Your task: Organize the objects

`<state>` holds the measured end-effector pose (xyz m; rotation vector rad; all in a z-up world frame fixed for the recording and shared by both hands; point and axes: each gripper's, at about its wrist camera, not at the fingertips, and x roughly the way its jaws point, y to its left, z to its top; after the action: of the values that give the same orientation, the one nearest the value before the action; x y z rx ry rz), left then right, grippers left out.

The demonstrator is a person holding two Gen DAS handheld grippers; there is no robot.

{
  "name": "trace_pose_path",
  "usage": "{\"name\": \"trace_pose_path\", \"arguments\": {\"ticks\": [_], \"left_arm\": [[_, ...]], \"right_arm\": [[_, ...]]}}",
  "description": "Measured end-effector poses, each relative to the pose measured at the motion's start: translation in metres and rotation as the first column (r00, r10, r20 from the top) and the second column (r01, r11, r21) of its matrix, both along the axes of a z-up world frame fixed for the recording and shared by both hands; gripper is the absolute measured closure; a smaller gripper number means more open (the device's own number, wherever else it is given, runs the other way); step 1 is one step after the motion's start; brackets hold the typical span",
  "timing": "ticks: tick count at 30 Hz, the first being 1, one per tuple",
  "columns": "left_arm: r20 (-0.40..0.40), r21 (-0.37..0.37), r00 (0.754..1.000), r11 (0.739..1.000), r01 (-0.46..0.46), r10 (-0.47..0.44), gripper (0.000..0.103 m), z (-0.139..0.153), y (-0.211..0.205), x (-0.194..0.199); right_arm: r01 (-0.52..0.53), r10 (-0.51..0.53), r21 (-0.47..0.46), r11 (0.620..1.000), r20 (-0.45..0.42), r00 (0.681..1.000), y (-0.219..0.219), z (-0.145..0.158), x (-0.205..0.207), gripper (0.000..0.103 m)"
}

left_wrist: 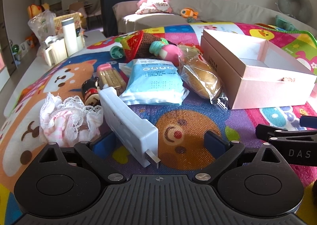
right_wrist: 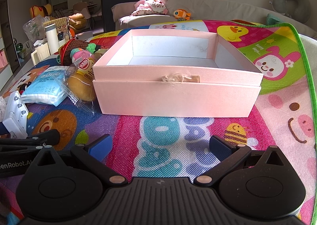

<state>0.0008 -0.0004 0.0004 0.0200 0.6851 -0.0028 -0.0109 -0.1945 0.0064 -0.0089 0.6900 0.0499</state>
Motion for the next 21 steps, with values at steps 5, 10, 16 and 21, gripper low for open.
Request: {"name": "trace_pose_path", "arguments": {"ticks": [5, 10, 16, 21], "left_arm": [[0.018, -0.015, 1.0, 1.0, -0.01, 0.01, 0.017, 0.002, 0.005, -0.011], [0.043, -0.084, 0.998, 0.996, 0.043, -0.04, 0.025, 0.017, 0.019, -0.052], [0.175, -0.207, 0.985, 0.978, 0.025, 0.012, 0.025, 0.055, 0.049, -0.059], [0.013, -0.303, 0.997, 0.951, -0.067, 0.074, 0.026, 0.04, 0.058, -0.013]], "right_arm": [[-0.036, 0.036, 0.005, 0.999, -0.025, 0.999, -0.001, 0.002, -0.002, 0.0], [-0.09, 0.091, 0.005, 0.996, -0.067, 0.994, -0.01, 0.006, -0.007, 0.0], [-0.096, 0.095, -0.002, 0.995, -0.081, 0.992, -0.009, 0.007, -0.006, 0.0], [-0.095, 0.095, -0.004, 0.995, -0.079, 0.992, -0.009, 0.007, -0.006, 0.0]]}}
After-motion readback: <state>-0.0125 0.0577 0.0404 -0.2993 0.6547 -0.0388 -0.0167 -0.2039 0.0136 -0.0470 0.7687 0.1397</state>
